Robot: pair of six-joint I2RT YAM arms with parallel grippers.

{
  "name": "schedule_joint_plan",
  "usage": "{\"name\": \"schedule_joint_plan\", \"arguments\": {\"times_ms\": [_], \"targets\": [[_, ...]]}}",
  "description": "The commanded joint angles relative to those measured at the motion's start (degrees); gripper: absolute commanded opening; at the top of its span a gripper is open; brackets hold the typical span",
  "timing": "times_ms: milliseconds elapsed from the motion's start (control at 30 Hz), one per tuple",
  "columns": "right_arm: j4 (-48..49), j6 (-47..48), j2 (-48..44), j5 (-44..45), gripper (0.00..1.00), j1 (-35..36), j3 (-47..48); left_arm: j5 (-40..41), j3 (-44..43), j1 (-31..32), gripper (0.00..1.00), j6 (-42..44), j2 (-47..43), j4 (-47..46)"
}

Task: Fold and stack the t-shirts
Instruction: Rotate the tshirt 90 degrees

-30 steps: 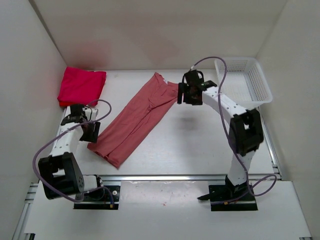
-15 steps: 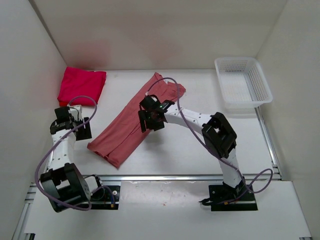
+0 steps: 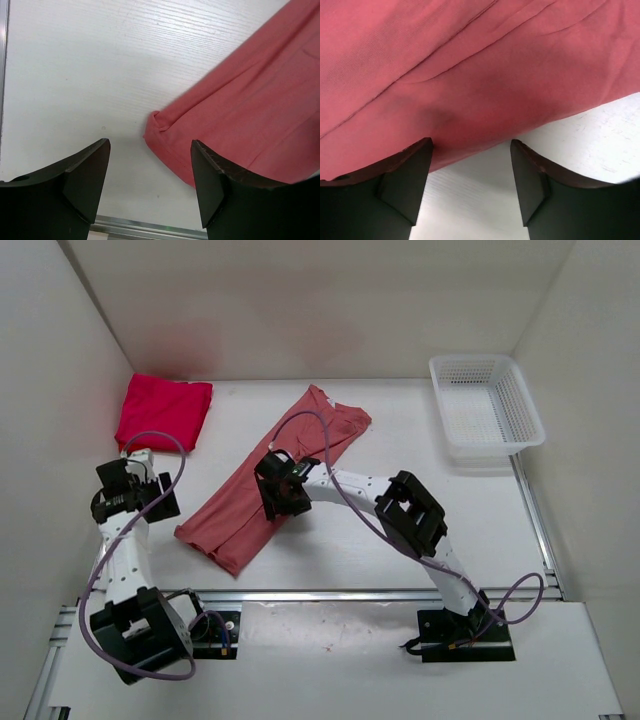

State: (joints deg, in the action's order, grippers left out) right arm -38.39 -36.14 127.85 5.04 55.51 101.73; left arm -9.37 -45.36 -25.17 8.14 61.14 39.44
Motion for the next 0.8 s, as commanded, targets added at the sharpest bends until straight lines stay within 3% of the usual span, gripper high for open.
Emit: {"name": "schedule_joint_plan", "arguments": {"times_ms": [0, 67, 133, 167, 367, 700, 733, 767], "targets": [[-0.37, 0.01, 0.9, 3.57, 0.61, -0.13, -0.67, -2.67, 0.45, -1.2, 0.76, -0.93, -1.29, 0.11], [0.42, 1.33, 2.39, 2.79, 0.37, 0.04, 0.13, -3.29, 0.63, -2.25, 0.76, -0.85, -1.47, 0.37], [0.6, 1.52, 2.4, 2.87, 0.04, 0.13, -0.04, -3.38, 0.81, -2.43, 0.76, -0.76, -1.82, 0.64], [0.6, 1.86, 1.88, 2.87, 0.01, -0.13, -0.91, -3.38, 0.89, -2.26, 0.76, -0.85, -1.56, 0.72], [1.74, 4.41, -3.38, 2.87, 0.0, -4.17, -7.06, -3.21, -0.86, 0.29, 0.75, 0.64, -1.12, 1.86], [7.18, 16.53, -24.65, 1.29, 0.0, -17.96, -37.12, -9.18, -5.69, 11.97, 0.75, 3.54, 3.97, 4.33], [7.63, 18.37, -25.8, 1.73, 0.04, -19.37, -39.92, -10.14, -6.05, 12.68, 0.75, 3.81, 4.77, 4.68], [8.59, 21.0, -27.9, 1.38, 0.18, -20.17, -42.38, -11.19, -6.84, 14.95, 0.76, 4.25, 5.21, 5.38]]}}
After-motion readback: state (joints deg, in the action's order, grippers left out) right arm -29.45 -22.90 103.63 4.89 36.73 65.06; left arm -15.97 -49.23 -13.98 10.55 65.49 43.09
